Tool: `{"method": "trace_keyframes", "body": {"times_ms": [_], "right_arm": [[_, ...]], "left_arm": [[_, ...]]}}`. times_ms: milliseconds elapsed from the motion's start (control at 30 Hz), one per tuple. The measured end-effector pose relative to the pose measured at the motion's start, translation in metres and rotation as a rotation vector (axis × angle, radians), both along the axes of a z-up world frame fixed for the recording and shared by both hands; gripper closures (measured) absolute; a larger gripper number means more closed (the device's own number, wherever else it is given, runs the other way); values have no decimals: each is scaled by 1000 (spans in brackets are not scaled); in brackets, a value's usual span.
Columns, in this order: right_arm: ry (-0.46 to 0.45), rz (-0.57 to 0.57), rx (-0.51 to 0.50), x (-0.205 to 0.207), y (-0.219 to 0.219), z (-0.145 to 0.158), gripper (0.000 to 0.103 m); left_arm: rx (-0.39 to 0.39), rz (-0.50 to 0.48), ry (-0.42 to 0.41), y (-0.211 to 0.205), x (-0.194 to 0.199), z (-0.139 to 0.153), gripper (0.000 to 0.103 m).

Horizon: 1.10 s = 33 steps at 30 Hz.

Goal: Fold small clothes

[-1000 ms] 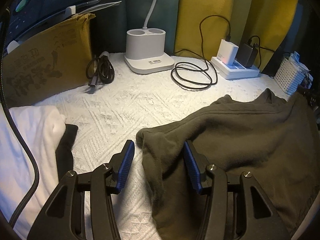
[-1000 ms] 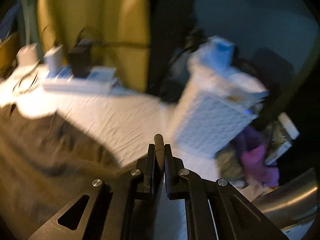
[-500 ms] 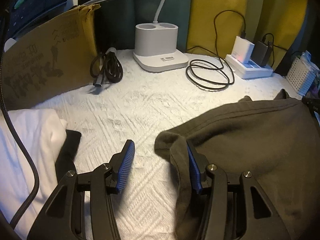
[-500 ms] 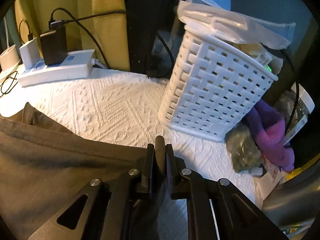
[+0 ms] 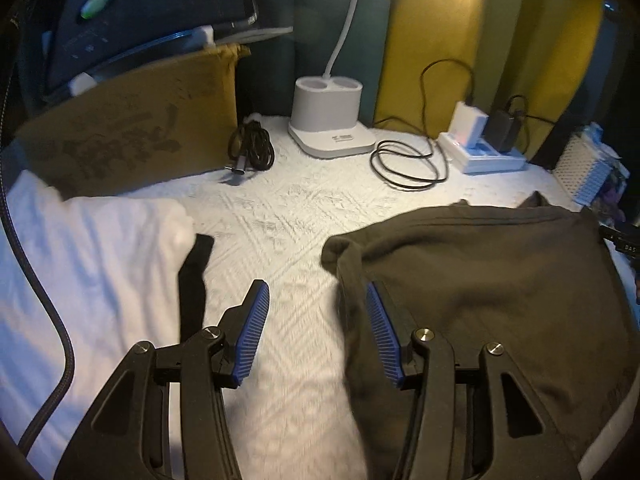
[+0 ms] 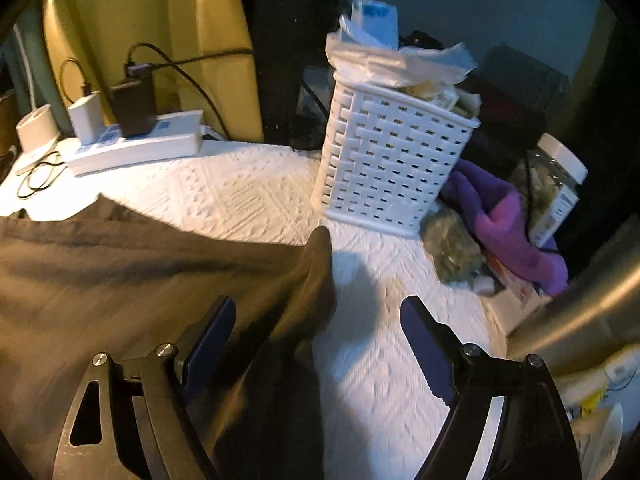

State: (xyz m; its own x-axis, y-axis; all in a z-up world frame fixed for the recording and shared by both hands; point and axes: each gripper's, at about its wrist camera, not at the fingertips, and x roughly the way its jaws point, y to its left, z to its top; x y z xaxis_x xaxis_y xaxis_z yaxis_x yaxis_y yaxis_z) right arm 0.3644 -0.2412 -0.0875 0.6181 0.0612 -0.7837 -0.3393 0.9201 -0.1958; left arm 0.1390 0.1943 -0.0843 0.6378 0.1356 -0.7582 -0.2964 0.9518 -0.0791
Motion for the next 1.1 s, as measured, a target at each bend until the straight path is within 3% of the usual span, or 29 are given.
{"method": "trace_keyframes", "body": {"times_ms": [200, 367, 633, 1000, 1100], "right_arm": [[-29, -5, 43, -42, -7, 23, 17], [-47, 1, 67, -77, -5, 28, 17], [-47, 12, 123, -137, -8, 32, 17], [37, 106, 200, -212, 24, 6, 17], [58, 135, 211, -224, 37, -3, 17]], "left_arm": [[-7, -39, -19, -23, -40, 6, 52], [-22, -89, -30, -44, -66, 5, 43], [-55, -141, -44, -74, -96, 0, 43], [-97, -222, -4, -100, -116, -31, 43], [-109, -231, -3, -104, -119, -38, 47]]}}
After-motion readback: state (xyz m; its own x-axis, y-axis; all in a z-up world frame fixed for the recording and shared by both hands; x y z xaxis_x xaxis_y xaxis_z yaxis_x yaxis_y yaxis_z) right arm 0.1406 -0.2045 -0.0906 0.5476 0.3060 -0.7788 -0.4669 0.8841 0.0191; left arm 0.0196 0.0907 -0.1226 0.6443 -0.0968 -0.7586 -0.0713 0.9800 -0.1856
